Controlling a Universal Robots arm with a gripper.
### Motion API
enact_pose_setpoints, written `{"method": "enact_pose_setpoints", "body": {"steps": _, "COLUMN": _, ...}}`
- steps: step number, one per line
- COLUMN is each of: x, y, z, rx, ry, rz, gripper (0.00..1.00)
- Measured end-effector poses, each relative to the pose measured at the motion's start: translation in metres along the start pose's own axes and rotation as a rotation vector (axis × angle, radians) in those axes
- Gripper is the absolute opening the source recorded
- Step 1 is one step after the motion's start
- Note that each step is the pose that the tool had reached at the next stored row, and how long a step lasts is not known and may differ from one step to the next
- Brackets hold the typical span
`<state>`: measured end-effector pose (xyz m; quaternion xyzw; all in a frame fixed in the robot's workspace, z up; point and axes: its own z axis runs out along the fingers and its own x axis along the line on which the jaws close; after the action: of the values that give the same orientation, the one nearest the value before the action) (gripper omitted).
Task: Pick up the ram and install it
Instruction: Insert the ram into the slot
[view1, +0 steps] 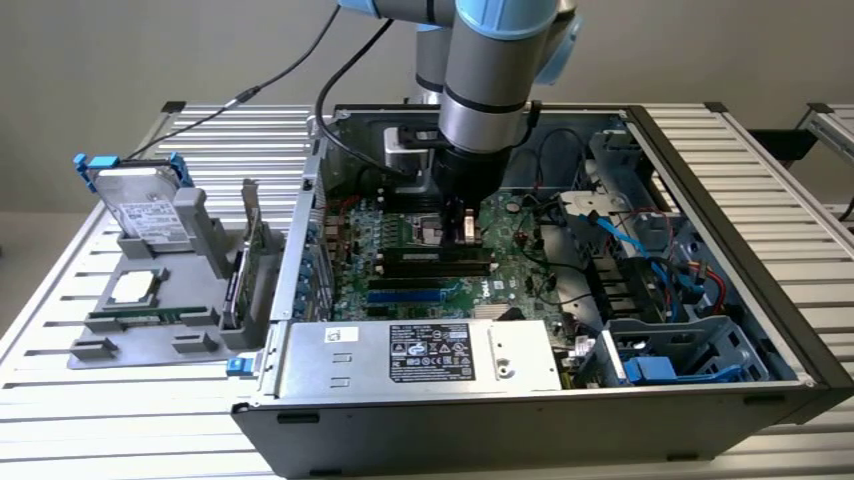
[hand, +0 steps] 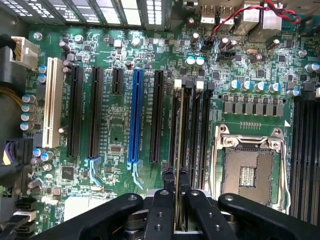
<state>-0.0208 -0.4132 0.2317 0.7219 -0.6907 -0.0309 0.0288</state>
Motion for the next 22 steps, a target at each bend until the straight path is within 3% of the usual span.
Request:
{"method": "enact_pose_setpoints", "body": {"steps": 5, "x": 0.0003, "y": 0.0, "z": 0.0006, "rx": 0.0, "ry": 0.0011, "rz": -0.005, "gripper": 0.14}}
{"method": "enact_pose_setpoints", "body": {"steps": 12, "x": 0.0003, "y": 0.0006, "z": 0.0031, "rx": -0.0004, "ry": 0.0081, "rz": -0.012, "gripper": 0.14}}
{"method": "enact_pose_setpoints", "body": {"steps": 22, "x": 0.0002, "y": 0.0013, "z": 0.0062, "rx": -0.0005, "ry": 0.01, "rz": -0.015, "gripper": 0.14}}
